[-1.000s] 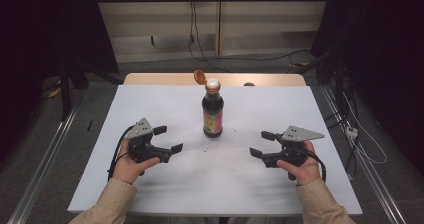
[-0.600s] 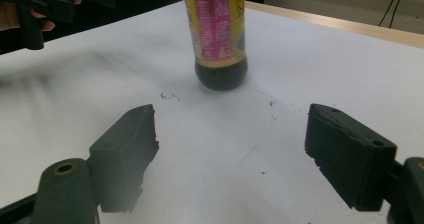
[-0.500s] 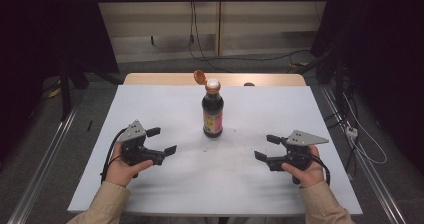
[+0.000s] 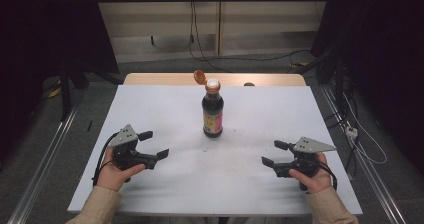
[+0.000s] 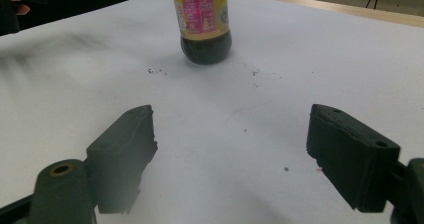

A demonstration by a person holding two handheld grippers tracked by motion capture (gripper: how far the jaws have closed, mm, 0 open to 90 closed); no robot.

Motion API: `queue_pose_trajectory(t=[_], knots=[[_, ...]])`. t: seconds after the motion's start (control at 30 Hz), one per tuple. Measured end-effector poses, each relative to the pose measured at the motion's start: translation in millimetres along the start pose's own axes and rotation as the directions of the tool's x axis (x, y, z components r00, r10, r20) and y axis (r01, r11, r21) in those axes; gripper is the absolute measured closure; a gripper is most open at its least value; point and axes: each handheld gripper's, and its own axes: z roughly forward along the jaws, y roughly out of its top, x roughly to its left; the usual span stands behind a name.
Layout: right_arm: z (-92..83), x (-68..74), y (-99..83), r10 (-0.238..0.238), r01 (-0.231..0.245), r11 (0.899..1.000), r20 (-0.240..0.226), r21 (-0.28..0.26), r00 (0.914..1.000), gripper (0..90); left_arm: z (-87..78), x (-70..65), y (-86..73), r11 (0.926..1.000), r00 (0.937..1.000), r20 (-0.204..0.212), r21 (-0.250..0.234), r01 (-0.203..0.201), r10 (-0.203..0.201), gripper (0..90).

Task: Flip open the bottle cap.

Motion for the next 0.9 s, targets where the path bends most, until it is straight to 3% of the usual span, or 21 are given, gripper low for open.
queue_pose_trajectory(t=[0.33,0.6,0.77,0.9], knots=[[-10.8,-0.2,-8.7,0.015,-0.014,1.0,0.015,-0.021,0.9998,18.6,-6.9,-0.6,-6.6,1.0,0.9999,-0.014,0.007,0.001,-0.001,6.0],[-8.7,0.3,-9.9,0.007,-0.007,1.0,0.023,-0.012,0.9997,17.7,-4.9,-2.9,-10.2,0.9999,0.9999,-0.008,0.01,0.014,-0.014,6.0],[-8.6,1.2,-9.9,-0.003,0.003,1.0,0.022,-0.011,0.9997,17.3,-7.1,-4.5,-10.9,1.0,1.0,-0.01,0.008,0.001,-0.001,5.3],[-8.6,0.2,-10.0,0.001,-0.001,1.0,0.025,-0.013,0.9997,17.2,-8.8,-3.3,-10.9,0.9998,0.9998,-0.013,-0.002,0.018,-0.018,5.2]])
